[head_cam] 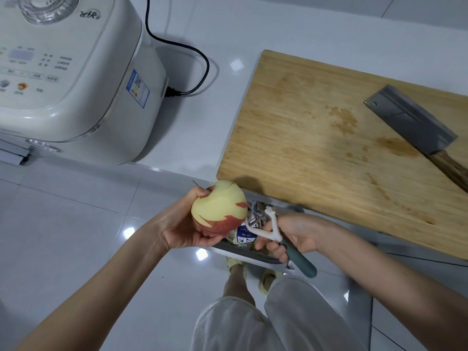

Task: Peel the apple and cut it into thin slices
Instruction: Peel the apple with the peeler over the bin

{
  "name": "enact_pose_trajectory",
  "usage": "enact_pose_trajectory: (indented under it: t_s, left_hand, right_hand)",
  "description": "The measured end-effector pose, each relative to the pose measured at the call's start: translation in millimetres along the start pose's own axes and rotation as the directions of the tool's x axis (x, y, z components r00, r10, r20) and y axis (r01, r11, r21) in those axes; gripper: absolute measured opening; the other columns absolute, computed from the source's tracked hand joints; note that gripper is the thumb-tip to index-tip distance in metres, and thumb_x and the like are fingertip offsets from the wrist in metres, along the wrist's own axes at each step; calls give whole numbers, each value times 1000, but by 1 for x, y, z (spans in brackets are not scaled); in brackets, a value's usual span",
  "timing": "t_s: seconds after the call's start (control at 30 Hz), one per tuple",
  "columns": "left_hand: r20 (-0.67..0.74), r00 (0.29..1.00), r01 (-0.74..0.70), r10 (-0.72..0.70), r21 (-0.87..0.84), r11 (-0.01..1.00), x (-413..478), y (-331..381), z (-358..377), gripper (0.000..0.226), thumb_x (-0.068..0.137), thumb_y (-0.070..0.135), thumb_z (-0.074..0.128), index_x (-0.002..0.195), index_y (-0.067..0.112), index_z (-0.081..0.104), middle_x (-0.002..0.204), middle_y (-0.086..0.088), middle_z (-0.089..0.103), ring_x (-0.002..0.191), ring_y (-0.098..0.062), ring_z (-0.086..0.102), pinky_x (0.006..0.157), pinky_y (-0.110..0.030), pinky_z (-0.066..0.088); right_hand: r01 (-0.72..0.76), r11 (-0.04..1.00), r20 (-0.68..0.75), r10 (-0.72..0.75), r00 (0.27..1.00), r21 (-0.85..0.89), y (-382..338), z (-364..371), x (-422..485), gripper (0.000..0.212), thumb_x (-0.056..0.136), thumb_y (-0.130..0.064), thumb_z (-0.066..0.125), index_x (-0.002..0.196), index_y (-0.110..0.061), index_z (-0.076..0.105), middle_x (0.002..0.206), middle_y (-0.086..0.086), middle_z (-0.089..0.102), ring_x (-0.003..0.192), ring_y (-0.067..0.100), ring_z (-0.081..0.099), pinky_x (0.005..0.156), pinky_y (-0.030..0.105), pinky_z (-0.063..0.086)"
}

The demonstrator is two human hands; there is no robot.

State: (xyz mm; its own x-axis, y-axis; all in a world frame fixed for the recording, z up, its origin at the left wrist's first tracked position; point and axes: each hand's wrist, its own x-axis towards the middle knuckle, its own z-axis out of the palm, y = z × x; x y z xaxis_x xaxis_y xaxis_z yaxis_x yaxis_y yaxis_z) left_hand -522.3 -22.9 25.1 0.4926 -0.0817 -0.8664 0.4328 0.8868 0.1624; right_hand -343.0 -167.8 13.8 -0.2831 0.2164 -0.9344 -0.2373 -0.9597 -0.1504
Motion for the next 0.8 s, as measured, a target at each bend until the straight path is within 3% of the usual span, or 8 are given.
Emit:
enact_pose_trajectory:
  t_s: [0.07, 0.13, 0.2, 0.3, 0.4, 0.5, 0.67, 0.8]
  left_hand:
    - [-14, 1000, 5, -5, -7, 1000, 0, 0, -2, 96, 22, 26, 91, 108, -1, 59, 92, -25, 66, 75, -37, 66, 61, -40, 59]
    - [-26, 1000, 7, -8, -19, 1000, 0, -1, -4, 98, 21, 25, 91, 110, 0, 58, 93, -25, 66, 76, -37, 66, 62, -40, 59]
    - [-31, 999, 3, -4, -24, 1000, 0, -2, -3, 99, 22, 25, 91, 111, 1, 57, 93, -24, 65, 76, -37, 66, 62, -40, 59]
    - [-34, 999, -5, 4, -23, 1000, -1, -3, 2, 84, 36, 28, 87, 110, 1, 57, 92, -24, 66, 76, -37, 65, 62, -40, 58]
    - [-38, 999, -19, 18, -28, 999, 0, -4, 6, 87, 35, 28, 88, 111, 2, 57, 92, -24, 65, 76, -36, 65, 61, -40, 58]
    - [-12, 1000, -27, 26, -29, 999, 1, -7, 4, 98, 23, 27, 91, 111, 2, 56, 93, -25, 65, 76, -38, 65, 61, -40, 58]
    - [113, 992, -46, 53, -62, 997, -7, -7, 6, 91, 23, 24, 89, 106, -1, 61, 91, -28, 64, 70, -39, 65, 55, -40, 57]
    - [121, 983, -135, 137, -28, 990, -12, 2, 18, 79, 17, 25, 90, 90, 2, 72, 88, -25, 67, 69, -40, 67, 52, -42, 56]
  right_hand:
    - [126, 992, -131, -124, 984, 13, -1, 6, -7, 37, 98, -22, 38, 78, -3, 62, 49, 2, 48, 40, 11, 40, 44, 21, 34]
    - [396, 906, -320, -423, 848, -149, 1, 15, -13, 35, 99, -29, 40, 80, -9, 62, 56, -1, 51, 47, 11, 45, 50, 24, 37]
    - [554, 637, -357, -766, 535, -537, 2, 28, -17, 34, 99, -34, 38, 77, -16, 57, 55, -11, 48, 48, 5, 44, 53, 23, 36]
    - [393, 199, -193, -980, 56, -898, -2, 35, -11, 37, 97, -33, 38, 70, -13, 54, 51, -6, 48, 46, 13, 45, 48, 25, 34]
    - [220, 54, -90, -984, -156, -974, -7, 34, 2, 38, 94, -29, 41, 66, -10, 57, 56, 2, 55, 52, 24, 51, 53, 29, 41]
    - [222, 26, -66, -982, -175, -975, -4, 25, 8, 38, 94, -29, 40, 65, -10, 56, 56, 2, 55, 52, 24, 51, 55, 30, 42]
    - [212, 92, -105, -993, -47, -973, 12, 4, 25, 19, 79, -14, 44, 66, -12, 58, 56, 1, 57, 51, 25, 56, 55, 26, 34]
    - [170, 303, -263, -939, 222, -938, 20, 9, 35, 25, 92, -19, 42, 79, -13, 64, 69, 1, 65, 70, 21, 61, 59, 26, 29]
